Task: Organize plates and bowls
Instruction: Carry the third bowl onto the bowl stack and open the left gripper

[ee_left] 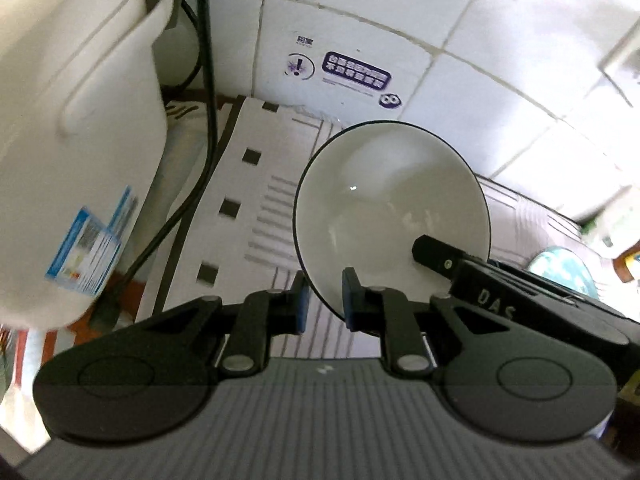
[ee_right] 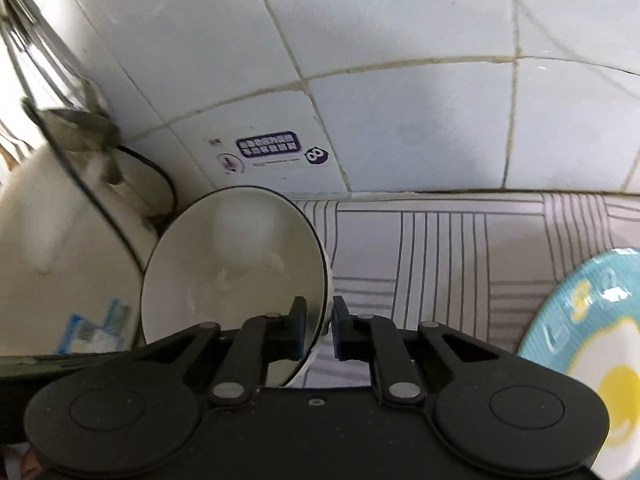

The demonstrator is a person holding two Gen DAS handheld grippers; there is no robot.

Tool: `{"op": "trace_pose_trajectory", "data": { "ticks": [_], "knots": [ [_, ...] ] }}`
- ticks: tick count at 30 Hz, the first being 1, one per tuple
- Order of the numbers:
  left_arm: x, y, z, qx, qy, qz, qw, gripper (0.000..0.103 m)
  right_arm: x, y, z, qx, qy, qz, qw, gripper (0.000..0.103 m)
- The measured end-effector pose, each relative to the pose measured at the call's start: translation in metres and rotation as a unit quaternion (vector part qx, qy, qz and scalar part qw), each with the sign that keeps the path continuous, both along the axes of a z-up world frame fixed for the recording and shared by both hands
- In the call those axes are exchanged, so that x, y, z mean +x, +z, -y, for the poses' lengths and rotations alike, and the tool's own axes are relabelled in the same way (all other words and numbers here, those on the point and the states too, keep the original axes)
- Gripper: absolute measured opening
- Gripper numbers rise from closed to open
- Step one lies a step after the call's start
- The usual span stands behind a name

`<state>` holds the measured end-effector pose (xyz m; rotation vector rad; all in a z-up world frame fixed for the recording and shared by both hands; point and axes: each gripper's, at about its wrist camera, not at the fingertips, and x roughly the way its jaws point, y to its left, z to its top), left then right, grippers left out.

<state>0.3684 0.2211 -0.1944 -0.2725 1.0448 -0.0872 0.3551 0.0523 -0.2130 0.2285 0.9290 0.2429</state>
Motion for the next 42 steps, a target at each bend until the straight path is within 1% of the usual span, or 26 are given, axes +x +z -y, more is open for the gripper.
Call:
{"op": "trace_pose_trajectory", "data": {
  "ticks": [4,6,8,11,14,19,21,25,28,31,38,42],
  "knots": [
    [-0.026,0.024,0.007,0.0,0.0,0.001,1.0,0.015,-0.027,0.025,0.008,0.008,0.0,0.017,1.0,0.017],
    [-0.039,0.037,0.014,0.007,-0.008,0.008,0.9999,0.015,-0.042,0.04,0.015,0.012,0.001,0.025,1.0,0.017],
    [-0.053,0.051,0.02,0.005,-0.016,0.013,0.9998,0.015,-0.055,0.052,0.022,0.013,0.001,0.031,0.999,0.017],
    [-0.07,0.07,0.028,-0.001,-0.033,0.014,0.9994,0.016,-0.072,0.068,0.032,0.018,0.0,0.04,0.999,0.017],
    [-0.087,0.089,0.041,0.003,-0.051,0.021,0.9985,0.016,-0.092,0.084,0.048,0.024,-0.004,0.045,0.999,0.018],
    [-0.113,0.109,0.075,0.006,-0.09,0.031,0.9954,0.016,-0.131,0.103,0.083,0.027,-0.028,0.059,0.997,0.019],
    [-0.12,0.112,0.092,0.003,-0.107,0.031,0.9938,0.016,-0.146,0.108,0.103,0.028,-0.045,0.069,0.996,0.019],
    [-0.135,0.115,0.139,0.01,-0.148,0.034,0.9883,0.016,-0.173,0.116,0.145,0.02,-0.077,0.08,0.994,0.019],
    [-0.145,0.117,0.179,0.024,-0.185,0.041,0.9816,0.015,-0.188,0.116,0.176,0.021,-0.104,0.085,0.991,0.019],
    [-0.151,0.119,0.219,0.029,-0.214,0.037,0.9757,0.015,-0.205,0.116,0.214,0.029,-0.135,0.089,0.986,0.019],
    [-0.165,0.118,0.301,0.025,-0.26,0.024,0.965,0.015,-0.234,0.115,0.283,0.017,-0.176,0.101,0.979,0.019],
    [-0.169,0.11,0.337,0.027,-0.27,0.011,0.9623,0.015,-0.243,0.105,0.315,0.018,-0.189,0.101,0.977,0.019]
  ]
}}
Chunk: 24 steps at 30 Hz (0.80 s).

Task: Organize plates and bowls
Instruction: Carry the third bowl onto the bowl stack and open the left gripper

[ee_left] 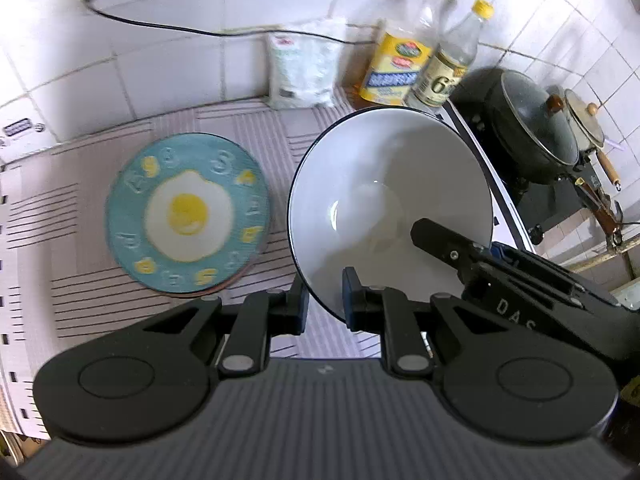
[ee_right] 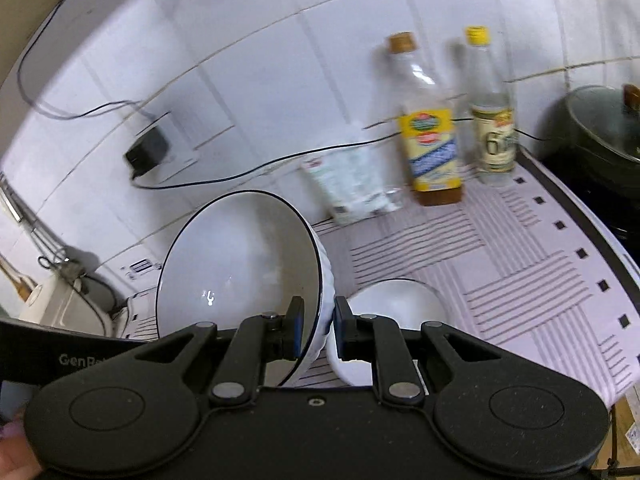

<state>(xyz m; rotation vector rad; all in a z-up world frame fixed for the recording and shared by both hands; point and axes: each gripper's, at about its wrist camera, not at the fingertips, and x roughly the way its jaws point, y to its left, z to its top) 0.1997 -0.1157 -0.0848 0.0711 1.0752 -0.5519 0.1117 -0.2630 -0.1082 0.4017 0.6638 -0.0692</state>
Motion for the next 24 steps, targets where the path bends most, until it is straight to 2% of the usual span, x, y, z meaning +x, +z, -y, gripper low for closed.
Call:
{"op": "trace_pose_trajectory", "data": {
  "ticks": [5,12,16,20,24],
  "knots": [
    [0.008,-0.024,0.033,0.004,0.013,-0.022,0.9997,0.016,0.004,-0.02,0.026,-0.023,0.008,-0.009,1.0,0.019],
    [0.026,-0.056,0.057,0.005,0.048,-0.078,0.9958,0.017,0.02,-0.042,0.049,-0.046,0.023,-0.034,0.998,0.019],
    [0.032,-0.066,0.067,0.019,0.062,-0.091,0.9937,0.017,0.028,-0.05,0.043,-0.098,0.054,-0.044,0.993,0.019],
    [0.041,-0.075,0.066,0.017,0.081,-0.118,0.9895,0.018,0.034,-0.054,0.043,-0.111,0.072,-0.048,0.99,0.019],
    [0.048,-0.083,0.063,0.015,0.098,-0.147,0.9841,0.023,0.036,-0.058,0.027,-0.182,0.105,-0.041,0.977,0.019]
  ]
}}
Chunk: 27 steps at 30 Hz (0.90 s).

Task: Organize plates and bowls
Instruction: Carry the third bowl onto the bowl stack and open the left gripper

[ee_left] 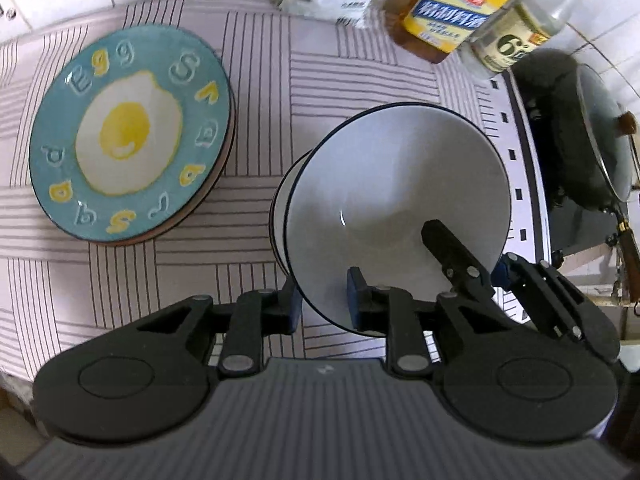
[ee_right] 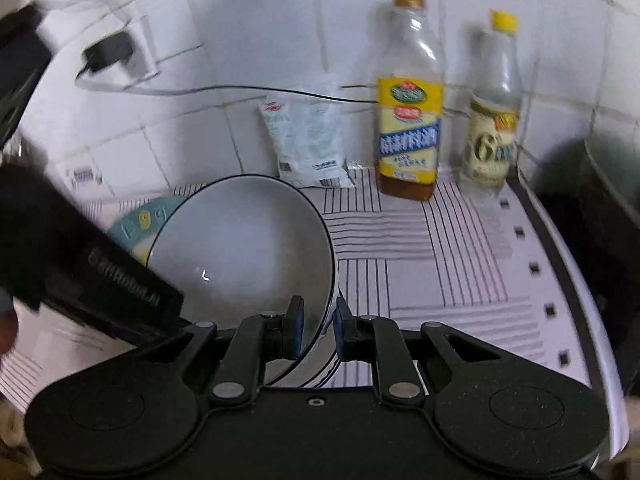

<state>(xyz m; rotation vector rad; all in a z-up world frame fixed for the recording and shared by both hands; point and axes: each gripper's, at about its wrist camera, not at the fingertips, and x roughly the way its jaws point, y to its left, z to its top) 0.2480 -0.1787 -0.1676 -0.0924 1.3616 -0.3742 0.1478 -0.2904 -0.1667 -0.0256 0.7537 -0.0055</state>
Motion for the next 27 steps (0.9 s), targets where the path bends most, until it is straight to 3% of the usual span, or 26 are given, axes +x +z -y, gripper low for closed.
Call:
{"op": "trace_pose_trajectory", "data": {
  "ticks": [3,6,15,23,27],
  "knots": [
    [0.003,-0.004,0.002,0.007,0.002,-0.013,0.9999,0.029,0.001,-0.004,-0.007,-0.03,0.021,0.006,0.999,0.019],
    [0.005,-0.007,0.004,0.013,0.004,-0.021,0.9997,0.029,0.003,-0.006,-0.006,-0.033,0.024,0.001,0.999,0.019],
    [0.004,-0.02,0.007,0.019,0.005,-0.037,0.9991,0.03,0.004,-0.014,-0.017,-0.106,0.049,0.004,0.993,0.02],
    [-0.003,-0.02,-0.002,-0.007,0.028,-0.006,0.9996,0.031,0.003,-0.022,-0.017,-0.133,0.063,0.017,0.989,0.027],
    [-0.017,-0.008,-0.01,-0.016,0.028,0.021,0.9993,0.034,-0.006,-0.012,-0.007,-0.107,0.071,0.029,0.991,0.027]
  ]
}}
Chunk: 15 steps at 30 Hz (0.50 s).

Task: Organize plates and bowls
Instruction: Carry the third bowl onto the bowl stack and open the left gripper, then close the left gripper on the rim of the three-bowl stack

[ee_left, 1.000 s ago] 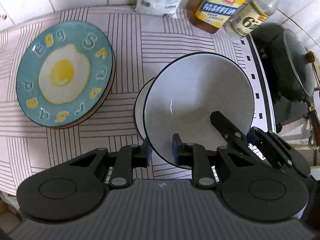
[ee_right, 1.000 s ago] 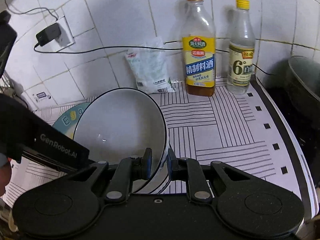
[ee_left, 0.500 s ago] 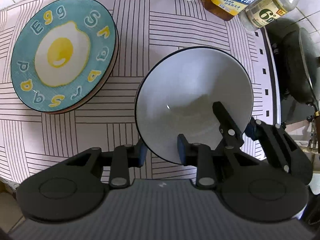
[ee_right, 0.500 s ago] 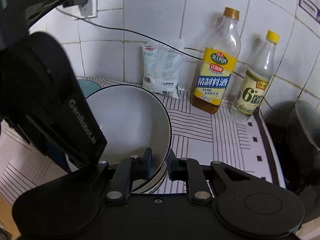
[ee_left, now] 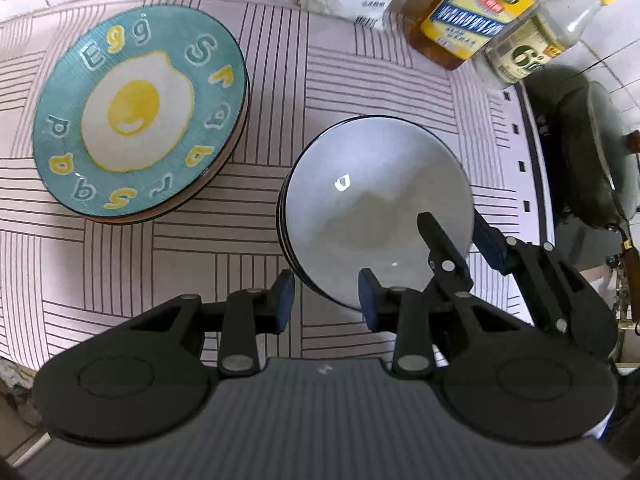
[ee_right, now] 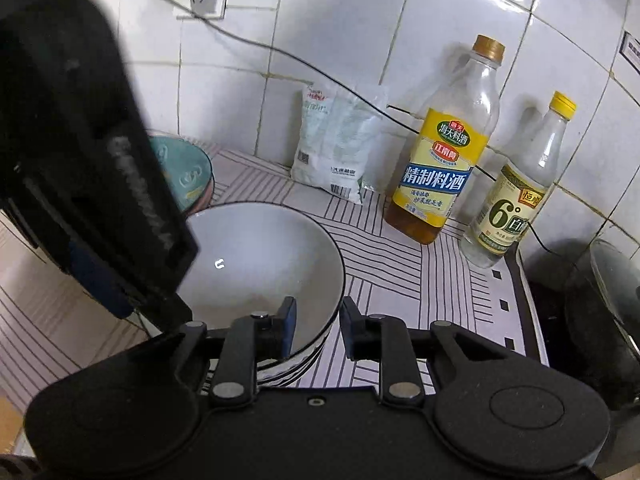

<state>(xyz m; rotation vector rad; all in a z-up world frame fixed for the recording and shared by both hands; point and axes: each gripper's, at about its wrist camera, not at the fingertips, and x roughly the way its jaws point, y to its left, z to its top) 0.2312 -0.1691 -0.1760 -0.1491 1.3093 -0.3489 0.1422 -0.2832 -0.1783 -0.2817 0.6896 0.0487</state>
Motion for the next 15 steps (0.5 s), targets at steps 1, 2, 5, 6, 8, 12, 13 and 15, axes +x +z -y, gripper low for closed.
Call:
{"op": "trace_pose_trajectory", "data": {
  "ticks": [1,2,5,6,8,12,13,15],
  "knots": [
    [-0.005,0.005,-0.002,-0.004,-0.002,0.008,1.0,0.035,-0.004,0.005,0.003,0.012,0.004,0.004,1.0,0.028],
    [-0.011,0.01,-0.005,-0.009,-0.007,0.019,0.9998,0.037,-0.009,0.01,0.007,0.025,0.008,0.006,1.0,0.028],
    [-0.028,0.026,-0.009,-0.017,-0.023,0.06,0.9978,0.038,-0.027,0.024,0.016,0.053,0.023,0.017,0.998,0.03],
    [-0.035,0.032,-0.01,-0.018,-0.028,0.078,0.9964,0.04,-0.034,0.029,0.019,0.06,0.028,0.021,0.998,0.032],
    [-0.052,0.042,-0.013,-0.018,-0.04,0.11,0.9929,0.041,-0.049,0.039,0.024,0.067,0.037,0.026,0.997,0.033],
    [-0.077,0.052,-0.019,-0.036,-0.052,0.159,0.9853,0.042,-0.076,0.051,0.034,0.093,0.057,0.033,0.993,0.045],
    [-0.084,0.053,-0.021,-0.044,-0.052,0.17,0.9831,0.042,-0.082,0.052,0.036,0.1,0.062,0.035,0.992,0.046],
    [-0.095,0.054,-0.024,-0.056,-0.053,0.182,0.9803,0.043,-0.09,0.051,0.04,0.112,0.069,0.034,0.991,0.053]
  ]
}}
